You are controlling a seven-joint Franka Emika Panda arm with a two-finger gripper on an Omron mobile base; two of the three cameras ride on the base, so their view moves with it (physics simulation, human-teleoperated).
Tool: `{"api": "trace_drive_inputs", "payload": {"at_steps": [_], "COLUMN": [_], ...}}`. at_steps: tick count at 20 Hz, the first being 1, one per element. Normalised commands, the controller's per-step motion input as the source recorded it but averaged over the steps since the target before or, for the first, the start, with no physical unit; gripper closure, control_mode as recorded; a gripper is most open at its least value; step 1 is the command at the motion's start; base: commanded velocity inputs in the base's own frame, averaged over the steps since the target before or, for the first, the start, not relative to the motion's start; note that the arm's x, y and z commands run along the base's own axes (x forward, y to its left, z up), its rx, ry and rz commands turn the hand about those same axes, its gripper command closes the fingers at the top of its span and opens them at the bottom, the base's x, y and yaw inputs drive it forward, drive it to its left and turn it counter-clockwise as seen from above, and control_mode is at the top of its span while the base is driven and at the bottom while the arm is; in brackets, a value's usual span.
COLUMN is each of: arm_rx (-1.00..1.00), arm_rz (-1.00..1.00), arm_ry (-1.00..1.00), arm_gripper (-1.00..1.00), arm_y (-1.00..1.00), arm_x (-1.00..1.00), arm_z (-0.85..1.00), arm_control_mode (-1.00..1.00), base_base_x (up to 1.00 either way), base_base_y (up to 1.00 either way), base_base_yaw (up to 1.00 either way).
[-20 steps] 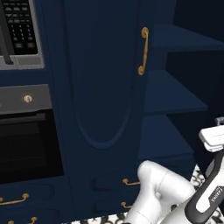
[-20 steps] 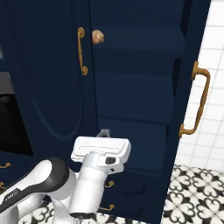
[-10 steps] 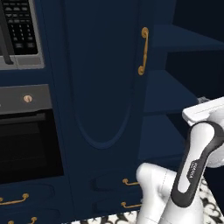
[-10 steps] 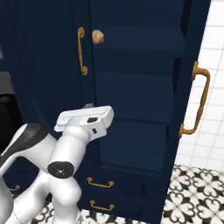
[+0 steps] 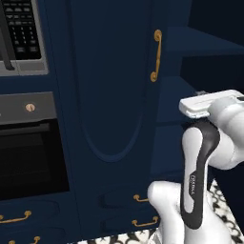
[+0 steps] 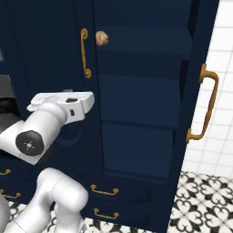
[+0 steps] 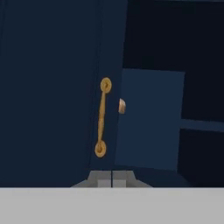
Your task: Open the cabinet, pick up the bread from the cabinet and place it in the basket. Then move the basket to the dining counter.
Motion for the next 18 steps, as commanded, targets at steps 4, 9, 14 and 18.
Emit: {"api": "trace_drive_inputs", "payload": {"at_steps": [4,9,14,18], "arm_rx": [0.08,0.07,0.09,0.02], "arm_rz": [-0.09,-0.05,0.00,0.00], "arm_ry": [0.05,0.07,-0.01,-0.04], "arm_gripper": [1.00,-1.00,-1.00,-1.00], "arm_y": [0.64,0.10,-0.02,0.00], "arm_x": [0.45,0.58,0.38,0.58], "arm_z": [0.48,0.44,0.05,-0.17], "arm_control_mode": [-1.00,-1.00,-1.00,-1.00], "base_base_x": [0.00,0.00,0.00,0.00], "base_base_y": [0.00,0.00,0.00,0.00], "base_base_yaw": [0.00,0.00,0.00,0.00]}}
